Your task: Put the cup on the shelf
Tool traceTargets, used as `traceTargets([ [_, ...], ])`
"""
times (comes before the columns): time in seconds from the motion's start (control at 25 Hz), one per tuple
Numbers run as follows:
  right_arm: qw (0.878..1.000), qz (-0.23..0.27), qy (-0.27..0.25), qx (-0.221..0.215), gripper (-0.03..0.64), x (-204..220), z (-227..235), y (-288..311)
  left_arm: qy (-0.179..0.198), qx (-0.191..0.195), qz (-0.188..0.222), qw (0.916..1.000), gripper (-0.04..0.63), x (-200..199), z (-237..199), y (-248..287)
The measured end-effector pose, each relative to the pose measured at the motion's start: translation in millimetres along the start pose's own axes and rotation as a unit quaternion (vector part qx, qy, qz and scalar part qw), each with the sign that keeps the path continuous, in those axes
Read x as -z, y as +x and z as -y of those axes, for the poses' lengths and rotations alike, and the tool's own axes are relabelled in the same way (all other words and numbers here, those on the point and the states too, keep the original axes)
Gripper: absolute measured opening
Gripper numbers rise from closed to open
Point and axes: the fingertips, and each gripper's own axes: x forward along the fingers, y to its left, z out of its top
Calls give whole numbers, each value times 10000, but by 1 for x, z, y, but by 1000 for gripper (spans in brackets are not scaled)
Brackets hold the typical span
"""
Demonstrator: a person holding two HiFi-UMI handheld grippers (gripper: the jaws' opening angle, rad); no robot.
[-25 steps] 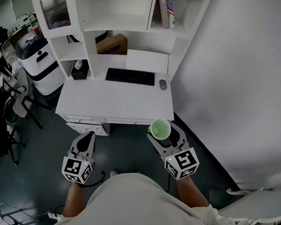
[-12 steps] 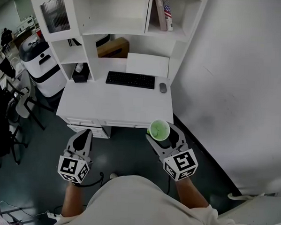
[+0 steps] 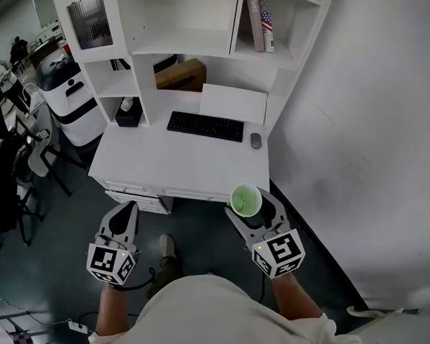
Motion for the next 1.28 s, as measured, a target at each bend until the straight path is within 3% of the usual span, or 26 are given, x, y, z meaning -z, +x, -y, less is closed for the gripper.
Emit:
traceTargets([
  [0.24,9999,-55,-45,126,310,-3,6,41,-17,43,151,9999,0,-1,-44,33],
  [1.0,9928,-54,123,1189,310,-55,58,210,1,904,280,9955,0,-32,-202,187],
  [1.28,9909,-164,120,1327,310,-66,65,249,-36,1123,283,9933,0,-35,-232,223],
])
